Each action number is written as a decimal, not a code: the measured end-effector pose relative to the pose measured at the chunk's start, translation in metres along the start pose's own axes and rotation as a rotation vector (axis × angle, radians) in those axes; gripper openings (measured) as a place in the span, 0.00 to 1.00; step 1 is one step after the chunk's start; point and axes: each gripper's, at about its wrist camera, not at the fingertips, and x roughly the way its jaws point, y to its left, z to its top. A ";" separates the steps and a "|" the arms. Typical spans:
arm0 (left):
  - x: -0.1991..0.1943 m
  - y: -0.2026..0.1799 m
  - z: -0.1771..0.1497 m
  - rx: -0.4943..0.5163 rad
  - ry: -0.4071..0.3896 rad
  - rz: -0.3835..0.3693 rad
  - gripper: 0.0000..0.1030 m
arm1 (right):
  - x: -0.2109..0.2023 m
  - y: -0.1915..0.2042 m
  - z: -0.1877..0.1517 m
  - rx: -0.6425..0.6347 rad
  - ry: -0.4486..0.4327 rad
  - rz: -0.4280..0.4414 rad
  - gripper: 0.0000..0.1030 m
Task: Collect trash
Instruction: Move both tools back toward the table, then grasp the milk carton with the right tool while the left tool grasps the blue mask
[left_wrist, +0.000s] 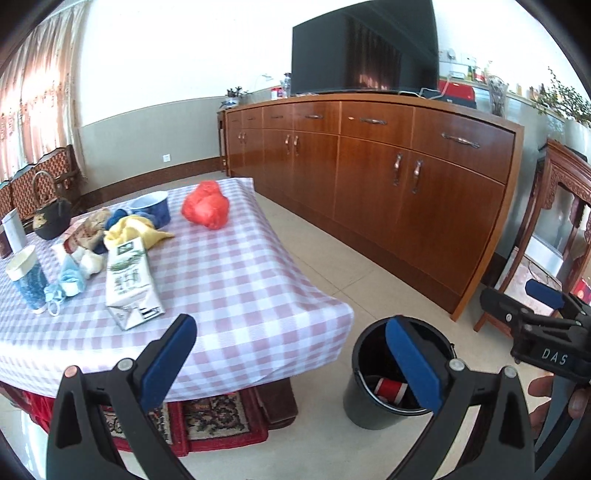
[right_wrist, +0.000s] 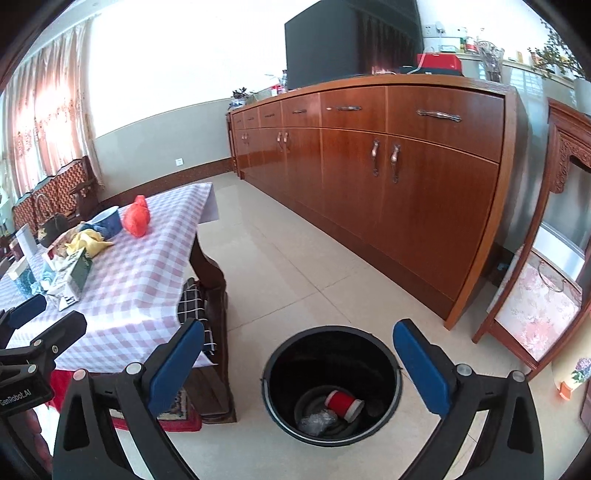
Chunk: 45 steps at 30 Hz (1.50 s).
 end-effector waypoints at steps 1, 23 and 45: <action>-0.005 0.010 -0.001 -0.014 -0.008 0.021 1.00 | -0.002 0.010 0.002 -0.015 -0.037 0.008 1.00; -0.056 0.181 -0.037 -0.213 0.004 0.264 1.00 | 0.026 0.232 0.020 -0.206 0.007 0.394 1.00; 0.007 0.242 -0.028 -0.225 0.051 0.247 0.91 | 0.123 0.320 0.013 -0.275 0.172 0.396 0.85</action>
